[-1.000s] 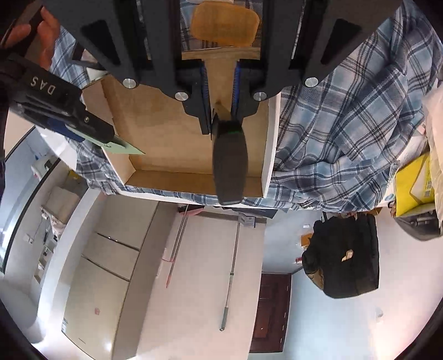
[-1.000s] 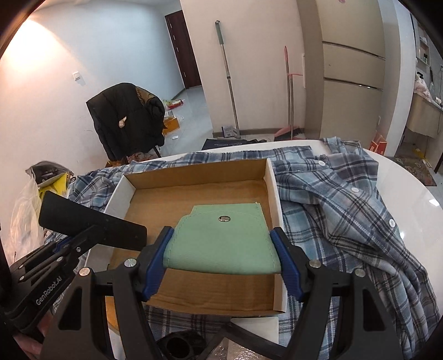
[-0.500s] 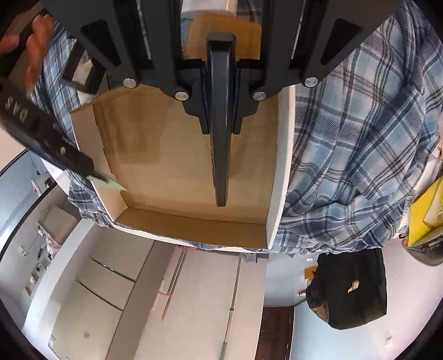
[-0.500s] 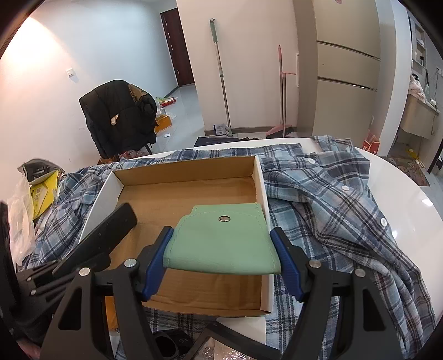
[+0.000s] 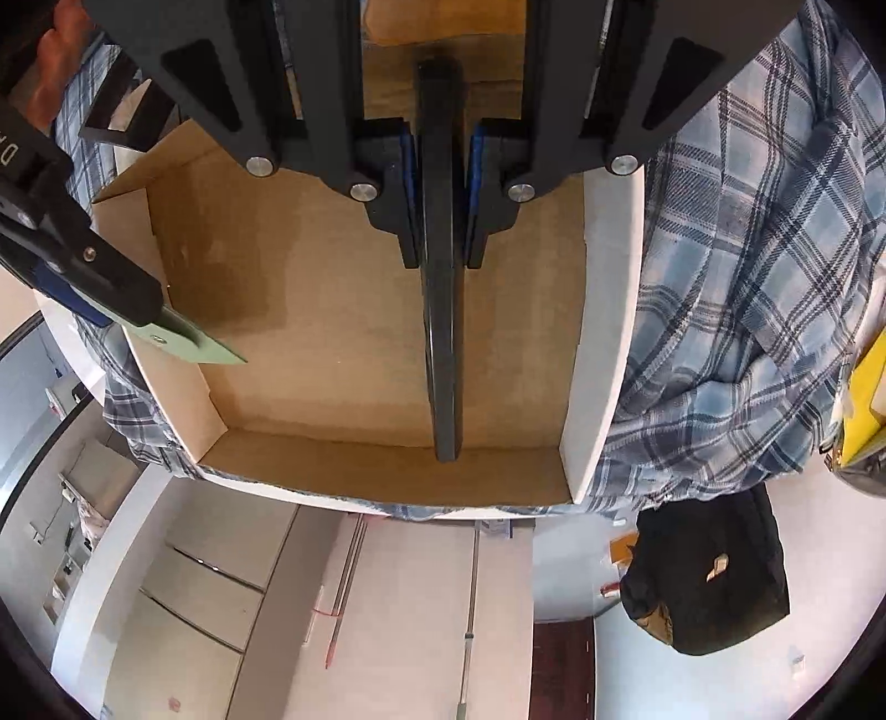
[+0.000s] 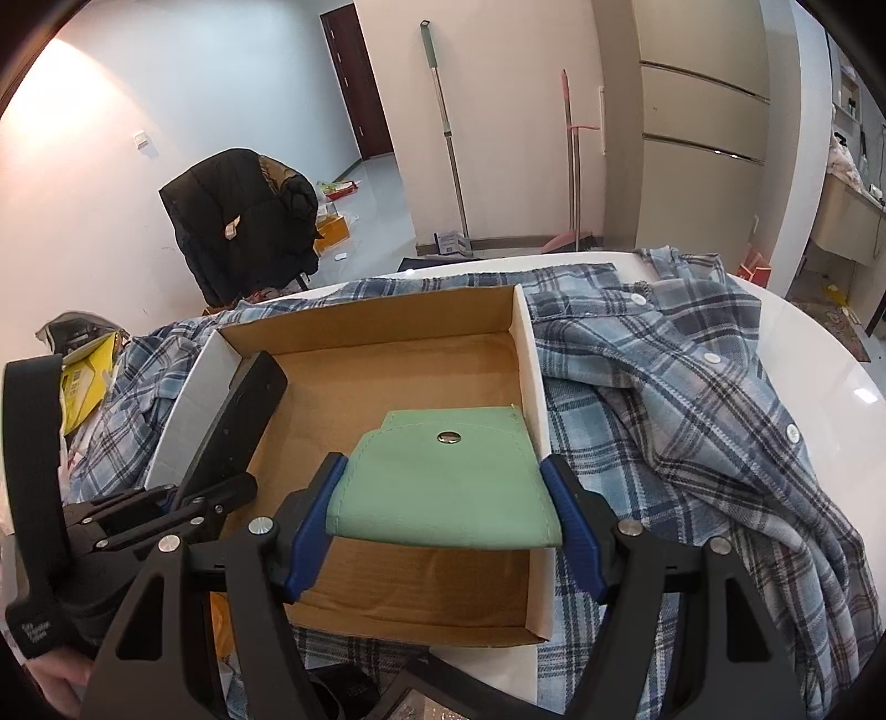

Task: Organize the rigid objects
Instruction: 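Open the left gripper to drop the remote while the right gripper lowers the cloth into the box, then open the right gripper and withdraw both tools from the box, then lower the right gripper onto the black rectangular bar and close on it, then grasp the white charger with the left gripper and lift it while the right gripper holds the bar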

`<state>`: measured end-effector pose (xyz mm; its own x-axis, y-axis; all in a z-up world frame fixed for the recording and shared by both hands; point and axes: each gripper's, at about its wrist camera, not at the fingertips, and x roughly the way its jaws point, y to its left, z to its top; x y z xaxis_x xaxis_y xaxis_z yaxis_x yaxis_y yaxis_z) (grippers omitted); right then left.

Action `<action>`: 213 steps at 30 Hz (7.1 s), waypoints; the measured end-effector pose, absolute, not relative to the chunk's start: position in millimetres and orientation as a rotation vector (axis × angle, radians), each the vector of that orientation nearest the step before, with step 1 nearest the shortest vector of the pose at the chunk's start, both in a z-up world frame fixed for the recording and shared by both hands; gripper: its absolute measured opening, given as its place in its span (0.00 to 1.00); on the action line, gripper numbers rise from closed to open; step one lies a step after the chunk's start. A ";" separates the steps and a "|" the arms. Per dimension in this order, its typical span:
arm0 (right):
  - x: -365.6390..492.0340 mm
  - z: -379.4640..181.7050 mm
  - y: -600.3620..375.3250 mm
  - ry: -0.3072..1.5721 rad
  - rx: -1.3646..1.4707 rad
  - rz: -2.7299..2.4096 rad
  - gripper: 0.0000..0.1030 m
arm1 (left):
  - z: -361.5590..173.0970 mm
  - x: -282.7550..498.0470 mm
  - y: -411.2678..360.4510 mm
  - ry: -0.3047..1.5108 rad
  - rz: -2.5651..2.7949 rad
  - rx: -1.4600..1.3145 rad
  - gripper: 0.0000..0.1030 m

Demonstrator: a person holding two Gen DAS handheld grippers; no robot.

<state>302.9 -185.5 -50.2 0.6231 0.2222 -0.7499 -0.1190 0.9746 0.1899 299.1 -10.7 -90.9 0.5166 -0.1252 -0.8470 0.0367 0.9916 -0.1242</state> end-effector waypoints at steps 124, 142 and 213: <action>123.2 -38.8 -194.5 0.709 -0.030 0.208 1.00 | 0.3 29.9 30.4 0.203 0.071 -0.094 1.00; 148.5 -85.5 -183.6 0.952 -0.071 0.213 0.83 | -5.6 41.2 37.9 0.264 0.093 -0.113 1.00; 126.7 -24.1 -230.1 0.644 0.096 0.166 0.65 | -81.9 157.7 30.3 1.165 -0.103 0.001 0.43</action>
